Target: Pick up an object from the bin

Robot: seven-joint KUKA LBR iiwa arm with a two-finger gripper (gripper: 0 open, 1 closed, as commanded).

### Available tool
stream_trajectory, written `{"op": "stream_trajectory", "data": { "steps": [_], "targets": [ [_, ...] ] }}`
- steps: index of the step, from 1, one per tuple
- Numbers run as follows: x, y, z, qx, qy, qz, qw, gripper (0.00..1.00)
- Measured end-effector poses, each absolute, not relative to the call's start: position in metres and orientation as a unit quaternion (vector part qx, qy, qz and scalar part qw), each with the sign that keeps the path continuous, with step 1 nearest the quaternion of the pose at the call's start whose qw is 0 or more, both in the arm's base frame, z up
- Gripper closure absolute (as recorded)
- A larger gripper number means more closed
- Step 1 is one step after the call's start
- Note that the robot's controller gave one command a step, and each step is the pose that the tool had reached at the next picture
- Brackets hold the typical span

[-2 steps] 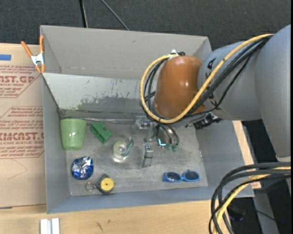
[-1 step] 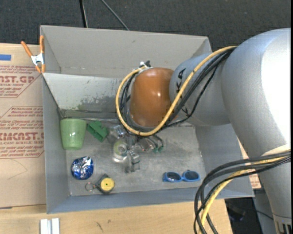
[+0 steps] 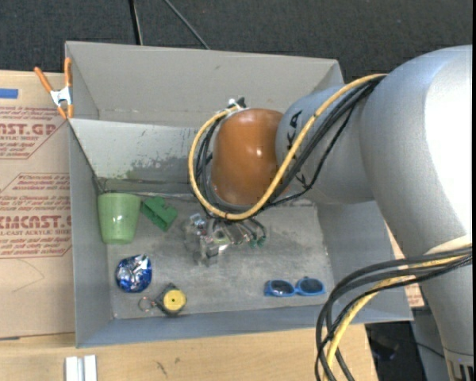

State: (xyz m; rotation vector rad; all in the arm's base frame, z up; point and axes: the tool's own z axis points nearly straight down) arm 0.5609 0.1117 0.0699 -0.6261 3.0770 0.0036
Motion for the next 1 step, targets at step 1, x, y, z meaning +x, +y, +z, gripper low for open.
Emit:
{"op": "stream_trajectory", "data": {
  "steps": [1],
  "targets": [
    [0.5608,0.1113,0.0696,-0.199,0.980,0.001,0.000,0.00]
  ]
}}
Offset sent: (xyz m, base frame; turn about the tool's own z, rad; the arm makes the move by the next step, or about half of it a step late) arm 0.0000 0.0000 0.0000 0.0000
